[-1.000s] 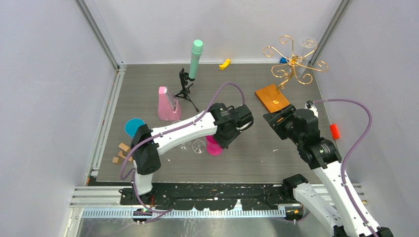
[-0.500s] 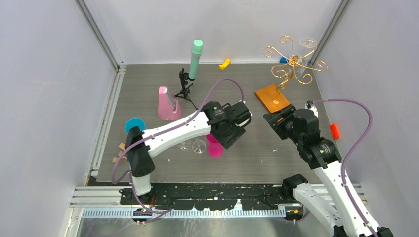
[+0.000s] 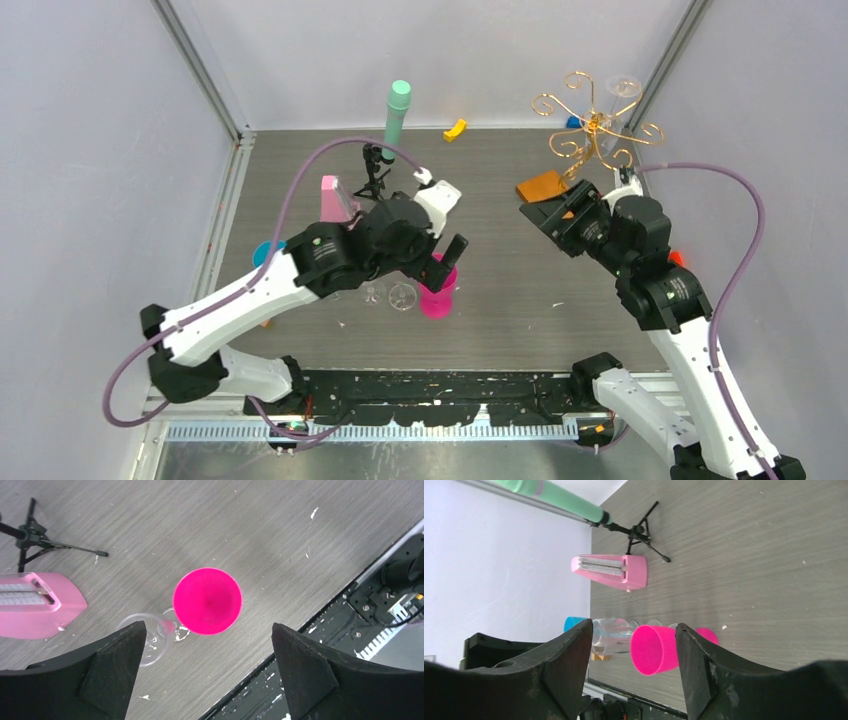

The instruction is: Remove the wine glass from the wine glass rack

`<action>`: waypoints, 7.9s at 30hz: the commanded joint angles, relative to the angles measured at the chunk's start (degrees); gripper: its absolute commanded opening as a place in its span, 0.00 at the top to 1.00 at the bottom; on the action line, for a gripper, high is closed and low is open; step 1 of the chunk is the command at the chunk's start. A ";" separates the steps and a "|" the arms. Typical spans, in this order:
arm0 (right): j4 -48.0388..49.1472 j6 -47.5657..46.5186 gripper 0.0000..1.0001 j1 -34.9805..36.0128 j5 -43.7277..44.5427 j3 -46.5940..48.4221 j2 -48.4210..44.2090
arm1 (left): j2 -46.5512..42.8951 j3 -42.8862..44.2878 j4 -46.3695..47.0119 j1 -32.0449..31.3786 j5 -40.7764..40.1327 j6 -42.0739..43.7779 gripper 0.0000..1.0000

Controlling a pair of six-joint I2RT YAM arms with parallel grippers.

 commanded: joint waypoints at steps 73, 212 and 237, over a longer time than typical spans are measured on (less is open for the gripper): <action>19.76 9.09 0.75 -40.70 -19.51 45.69 58.02 | -45.83 -28.36 8.51 0.13 -27.57 2.01 0.00; 55.05 15.69 1.00 -40.61 -24.17 48.47 48.03 | -40.40 -28.25 14.05 0.20 -19.85 -2.64 0.00; 55.31 48.84 1.00 -40.52 -36.30 19.28 6.55 | -19.20 -18.65 40.85 12.76 34.96 -25.32 0.00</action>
